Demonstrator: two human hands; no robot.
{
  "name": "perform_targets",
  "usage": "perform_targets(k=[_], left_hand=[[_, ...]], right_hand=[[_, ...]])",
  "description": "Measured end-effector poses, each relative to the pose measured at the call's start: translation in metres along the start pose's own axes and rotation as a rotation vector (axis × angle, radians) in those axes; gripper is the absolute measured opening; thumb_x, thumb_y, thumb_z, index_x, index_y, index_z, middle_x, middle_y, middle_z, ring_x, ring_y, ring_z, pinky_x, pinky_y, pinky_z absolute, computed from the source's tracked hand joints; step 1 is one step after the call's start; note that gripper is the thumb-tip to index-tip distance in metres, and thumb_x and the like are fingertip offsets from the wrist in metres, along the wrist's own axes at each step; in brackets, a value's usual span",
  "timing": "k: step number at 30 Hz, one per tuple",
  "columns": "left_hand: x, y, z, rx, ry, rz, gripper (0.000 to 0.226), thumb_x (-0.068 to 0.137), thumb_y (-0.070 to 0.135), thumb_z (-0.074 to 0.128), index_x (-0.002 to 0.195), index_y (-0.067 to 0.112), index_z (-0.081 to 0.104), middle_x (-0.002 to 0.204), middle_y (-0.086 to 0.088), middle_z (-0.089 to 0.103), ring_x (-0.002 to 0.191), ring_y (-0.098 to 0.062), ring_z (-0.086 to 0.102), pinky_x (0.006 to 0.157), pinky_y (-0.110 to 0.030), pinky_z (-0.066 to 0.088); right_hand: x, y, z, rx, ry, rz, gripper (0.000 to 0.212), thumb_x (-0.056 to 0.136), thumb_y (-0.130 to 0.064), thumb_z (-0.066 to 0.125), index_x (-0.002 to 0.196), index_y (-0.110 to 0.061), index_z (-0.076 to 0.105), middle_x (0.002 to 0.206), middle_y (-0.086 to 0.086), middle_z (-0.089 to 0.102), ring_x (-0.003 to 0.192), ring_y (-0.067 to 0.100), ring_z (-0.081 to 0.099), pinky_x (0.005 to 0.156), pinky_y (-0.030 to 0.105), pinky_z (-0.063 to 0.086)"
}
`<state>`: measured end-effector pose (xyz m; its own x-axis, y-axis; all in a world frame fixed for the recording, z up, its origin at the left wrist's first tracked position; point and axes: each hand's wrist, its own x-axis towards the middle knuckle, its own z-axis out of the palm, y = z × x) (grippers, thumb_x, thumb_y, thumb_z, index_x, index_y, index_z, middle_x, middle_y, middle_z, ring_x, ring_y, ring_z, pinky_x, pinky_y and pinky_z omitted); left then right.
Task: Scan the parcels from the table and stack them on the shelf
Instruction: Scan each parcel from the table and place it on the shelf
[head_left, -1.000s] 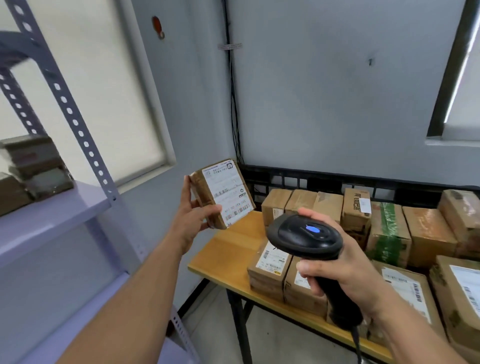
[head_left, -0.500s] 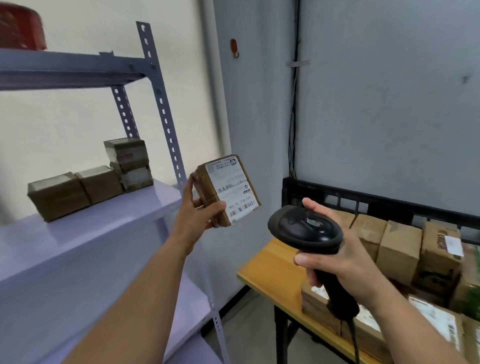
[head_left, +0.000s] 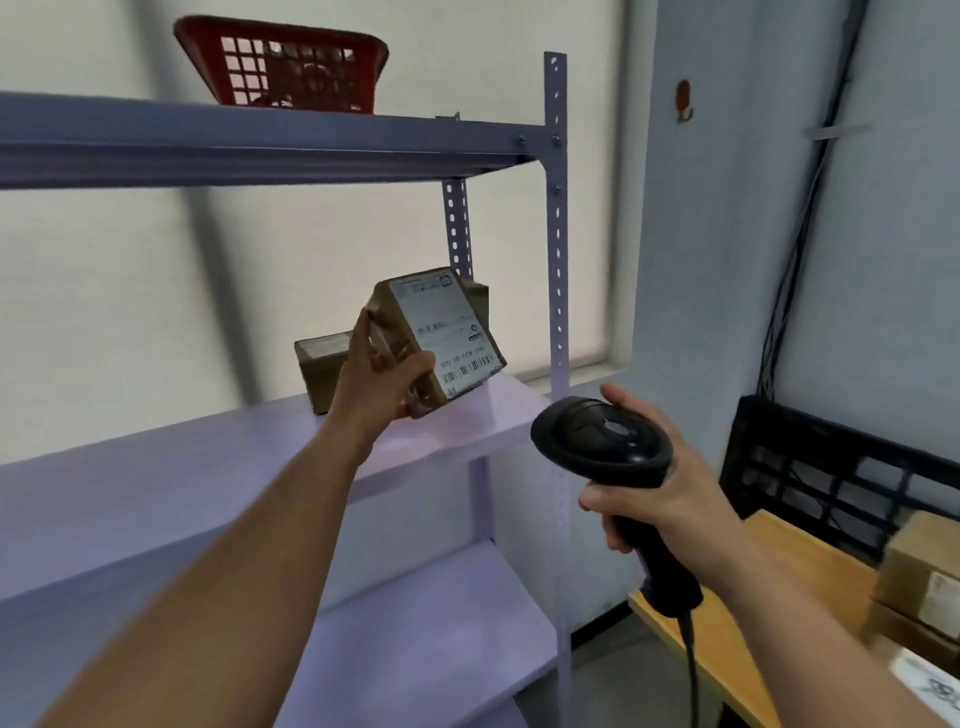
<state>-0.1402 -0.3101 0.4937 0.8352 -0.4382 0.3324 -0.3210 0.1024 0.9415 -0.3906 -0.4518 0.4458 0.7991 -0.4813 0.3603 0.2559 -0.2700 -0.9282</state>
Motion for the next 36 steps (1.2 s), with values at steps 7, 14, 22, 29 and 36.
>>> perform_targets(k=[7, 14, 22, 29, 36], left_hand=[[0.079, -0.004, -0.034, 0.079, 0.041, 0.014, 0.074, 0.073, 0.038, 0.071, 0.137, 0.047, 0.036, 0.122, -0.01, 0.058, 0.1, -0.02, 0.066, 0.065, -0.03, 0.059], [0.162, -0.003, -0.044, 0.15, 0.0, -0.048, 0.071, 0.057, 0.053, 0.065, 0.123, 0.054, 0.039, 0.129, -0.004, 0.049, 0.114, -0.029, 0.055, 0.078, -0.047, 0.059], [0.218, -0.02, -0.04, 0.165, 0.041, -0.136, 0.082, 0.063, 0.055, 0.059, 0.138, 0.042, 0.028, 0.131, -0.013, 0.048, 0.103, -0.037, 0.06, 0.061, -0.053, 0.059], [0.241, -0.04, -0.032, 0.568, 0.035, -0.177, 0.081, 0.09, 0.054, 0.034, 0.153, 0.031, -0.012, 0.142, -0.017, 0.048, 0.12, -0.041, 0.052, 0.099, -0.051, 0.047], [0.229, -0.039, -0.031, 0.787, -0.063, -0.037, 0.091, 0.081, 0.076, 0.048, 0.153, 0.027, 0.022, 0.151, -0.014, 0.035, 0.138, -0.033, 0.035, 0.11, -0.045, 0.033]], right_hand=[[0.072, 0.011, 0.046, 0.023, 0.008, -0.019, 0.087, 0.072, 0.015, 0.074, 0.13, -0.045, 0.05, 0.09, 0.005, 0.072, 0.047, 0.033, 0.054, 0.044, 0.035, 0.049], [0.123, 0.025, 0.075, 0.016, 0.057, -0.002, 0.087, 0.073, 0.013, 0.075, 0.131, -0.046, 0.048, 0.099, 0.004, 0.072, 0.049, 0.028, 0.057, 0.047, 0.036, 0.052], [0.158, 0.041, 0.082, 0.004, 0.097, 0.01, 0.087, 0.073, 0.011, 0.077, 0.127, -0.052, 0.052, 0.112, 0.012, 0.066, 0.049, 0.026, 0.06, 0.049, 0.031, 0.05], [0.173, 0.047, 0.081, -0.014, 0.1, 0.029, 0.089, 0.073, 0.011, 0.077, 0.13, -0.052, 0.05, 0.111, 0.012, 0.066, 0.051, 0.028, 0.061, 0.051, 0.033, 0.051], [0.174, 0.048, 0.076, 0.0, 0.076, 0.019, 0.089, 0.072, 0.009, 0.079, 0.131, -0.051, 0.051, 0.107, 0.009, 0.069, 0.051, 0.03, 0.06, 0.052, 0.034, 0.051]])
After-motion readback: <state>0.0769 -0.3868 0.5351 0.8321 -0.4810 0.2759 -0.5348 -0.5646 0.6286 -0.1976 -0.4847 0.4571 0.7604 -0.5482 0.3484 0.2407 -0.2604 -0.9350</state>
